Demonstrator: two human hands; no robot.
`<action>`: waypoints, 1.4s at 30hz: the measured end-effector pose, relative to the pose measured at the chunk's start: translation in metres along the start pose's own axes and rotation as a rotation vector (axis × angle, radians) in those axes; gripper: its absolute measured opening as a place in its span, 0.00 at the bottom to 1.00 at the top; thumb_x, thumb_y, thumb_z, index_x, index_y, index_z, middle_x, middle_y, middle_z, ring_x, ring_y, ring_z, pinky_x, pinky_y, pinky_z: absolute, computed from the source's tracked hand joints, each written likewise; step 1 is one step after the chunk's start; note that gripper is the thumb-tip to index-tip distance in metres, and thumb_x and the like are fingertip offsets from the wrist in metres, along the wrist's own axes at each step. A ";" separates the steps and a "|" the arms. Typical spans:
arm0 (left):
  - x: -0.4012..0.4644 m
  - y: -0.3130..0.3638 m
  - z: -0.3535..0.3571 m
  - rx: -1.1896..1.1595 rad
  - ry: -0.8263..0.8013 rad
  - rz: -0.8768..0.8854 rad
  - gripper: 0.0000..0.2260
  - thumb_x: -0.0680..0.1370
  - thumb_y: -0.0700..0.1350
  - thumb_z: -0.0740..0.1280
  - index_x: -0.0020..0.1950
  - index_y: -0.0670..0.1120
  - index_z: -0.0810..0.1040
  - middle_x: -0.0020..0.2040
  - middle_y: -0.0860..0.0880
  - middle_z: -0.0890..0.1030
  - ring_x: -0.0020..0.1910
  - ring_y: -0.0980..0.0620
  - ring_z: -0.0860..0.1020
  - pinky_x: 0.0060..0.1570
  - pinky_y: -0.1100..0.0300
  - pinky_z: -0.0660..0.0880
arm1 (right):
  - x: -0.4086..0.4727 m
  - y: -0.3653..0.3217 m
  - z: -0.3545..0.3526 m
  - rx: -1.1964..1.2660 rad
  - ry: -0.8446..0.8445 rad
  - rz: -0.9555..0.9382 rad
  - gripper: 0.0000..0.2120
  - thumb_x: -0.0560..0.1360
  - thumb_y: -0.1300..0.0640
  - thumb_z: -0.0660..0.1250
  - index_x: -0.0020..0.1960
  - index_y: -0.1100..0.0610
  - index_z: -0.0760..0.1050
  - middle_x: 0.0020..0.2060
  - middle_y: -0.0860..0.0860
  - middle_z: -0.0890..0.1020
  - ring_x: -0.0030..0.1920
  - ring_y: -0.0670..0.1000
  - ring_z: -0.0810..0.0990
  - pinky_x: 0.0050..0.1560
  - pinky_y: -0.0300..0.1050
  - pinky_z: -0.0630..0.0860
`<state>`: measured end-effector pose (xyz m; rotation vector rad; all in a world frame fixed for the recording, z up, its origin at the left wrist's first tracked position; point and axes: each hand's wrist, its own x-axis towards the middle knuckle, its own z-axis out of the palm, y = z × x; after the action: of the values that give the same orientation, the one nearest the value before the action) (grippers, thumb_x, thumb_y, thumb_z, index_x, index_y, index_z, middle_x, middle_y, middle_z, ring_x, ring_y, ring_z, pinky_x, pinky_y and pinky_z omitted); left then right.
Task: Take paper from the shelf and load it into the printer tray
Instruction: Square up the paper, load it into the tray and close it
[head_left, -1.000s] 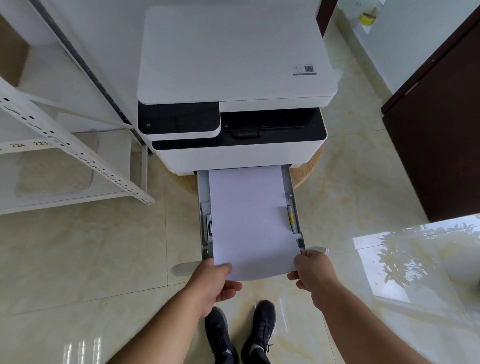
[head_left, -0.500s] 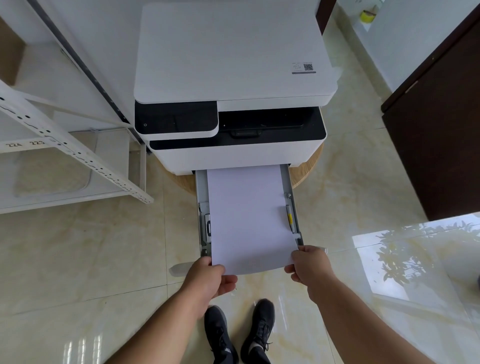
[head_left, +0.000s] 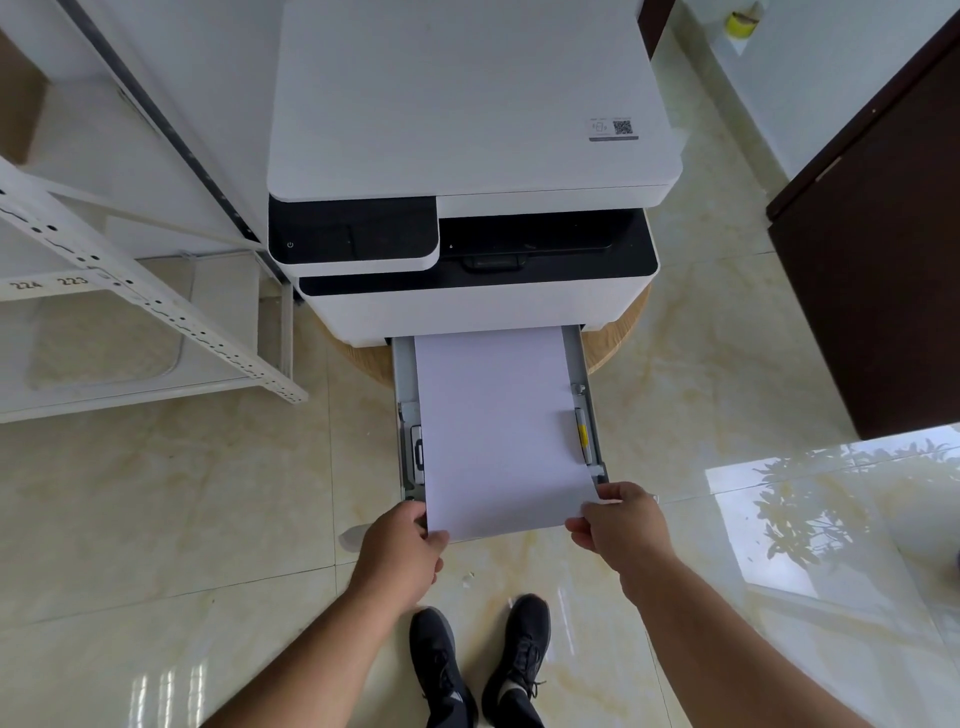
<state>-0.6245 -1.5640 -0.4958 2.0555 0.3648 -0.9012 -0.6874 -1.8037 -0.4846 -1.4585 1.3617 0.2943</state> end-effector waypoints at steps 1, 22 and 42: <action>0.001 0.000 0.000 0.013 0.006 0.007 0.06 0.81 0.37 0.69 0.56 0.47 0.80 0.43 0.47 0.83 0.32 0.49 0.80 0.36 0.55 0.80 | 0.001 0.000 0.000 -0.011 -0.003 -0.008 0.14 0.79 0.69 0.65 0.63 0.60 0.77 0.40 0.59 0.87 0.39 0.55 0.88 0.51 0.53 0.87; 0.023 0.010 -0.001 0.182 0.057 0.083 0.05 0.79 0.41 0.70 0.53 0.48 0.82 0.38 0.50 0.83 0.36 0.46 0.84 0.36 0.57 0.76 | 0.012 -0.009 -0.004 -0.485 -0.054 -0.343 0.11 0.75 0.63 0.69 0.54 0.50 0.83 0.38 0.44 0.85 0.36 0.47 0.81 0.33 0.39 0.76; 0.025 0.005 0.007 0.376 0.244 0.191 0.09 0.80 0.45 0.71 0.47 0.46 0.71 0.41 0.50 0.78 0.33 0.55 0.73 0.31 0.60 0.65 | 0.020 -0.002 0.004 -0.638 0.088 -0.427 0.10 0.75 0.54 0.69 0.57 0.52 0.76 0.44 0.49 0.82 0.45 0.54 0.81 0.46 0.50 0.81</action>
<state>-0.6081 -1.5741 -0.5138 2.5080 0.1274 -0.6389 -0.6775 -1.8126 -0.5006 -2.2690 1.0225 0.4105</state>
